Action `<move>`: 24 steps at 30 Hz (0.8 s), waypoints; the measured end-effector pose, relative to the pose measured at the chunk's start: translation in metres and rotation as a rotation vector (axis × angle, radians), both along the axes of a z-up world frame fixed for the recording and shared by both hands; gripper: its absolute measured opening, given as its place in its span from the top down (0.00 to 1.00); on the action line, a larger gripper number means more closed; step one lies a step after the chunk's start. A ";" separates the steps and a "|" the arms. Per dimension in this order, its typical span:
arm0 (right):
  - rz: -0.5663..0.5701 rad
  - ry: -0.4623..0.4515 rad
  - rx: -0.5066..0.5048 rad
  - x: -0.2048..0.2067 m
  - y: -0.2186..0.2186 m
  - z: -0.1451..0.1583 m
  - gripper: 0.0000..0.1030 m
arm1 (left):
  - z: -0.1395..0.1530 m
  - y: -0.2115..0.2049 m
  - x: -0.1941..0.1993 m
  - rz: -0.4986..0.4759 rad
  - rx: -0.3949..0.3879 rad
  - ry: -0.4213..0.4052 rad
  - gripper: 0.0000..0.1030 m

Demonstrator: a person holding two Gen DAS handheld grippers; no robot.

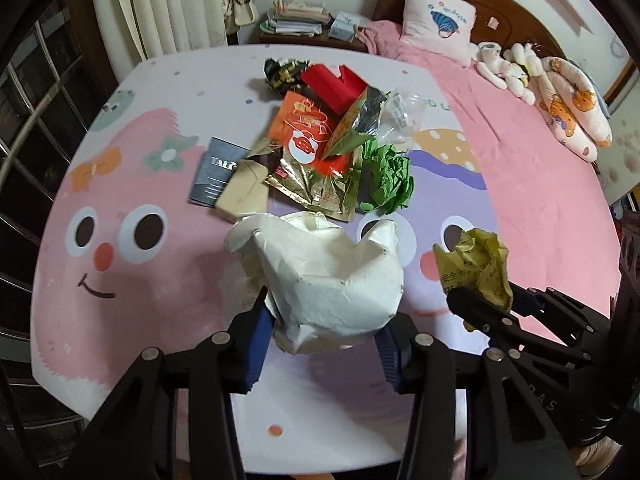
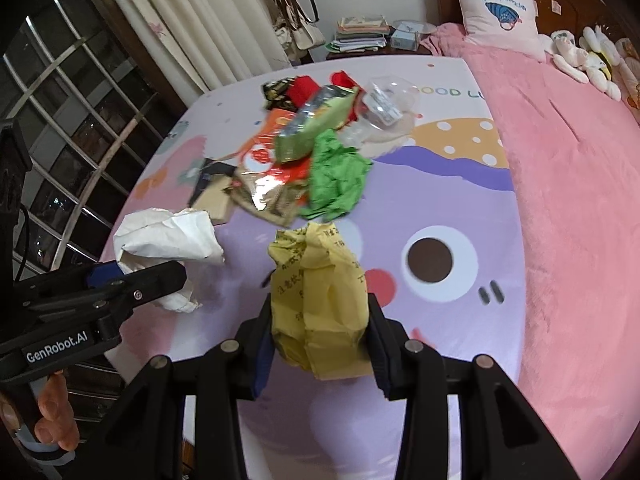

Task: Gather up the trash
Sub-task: 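Grasp the crumpled white paper with the left tool while the right tool grasps the yellow paper, then carry the white and yellow papers over the blue bin and release both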

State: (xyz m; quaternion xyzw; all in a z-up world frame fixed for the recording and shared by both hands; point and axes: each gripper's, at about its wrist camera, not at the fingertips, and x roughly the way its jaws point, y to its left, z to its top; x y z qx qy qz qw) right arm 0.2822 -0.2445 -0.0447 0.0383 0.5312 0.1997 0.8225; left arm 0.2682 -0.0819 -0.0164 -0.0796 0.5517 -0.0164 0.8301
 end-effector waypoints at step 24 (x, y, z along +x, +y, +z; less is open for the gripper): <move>-0.236 -0.069 0.016 -0.219 0.108 0.034 0.61 | 0.034 0.108 -0.189 -0.253 0.007 -0.084 0.56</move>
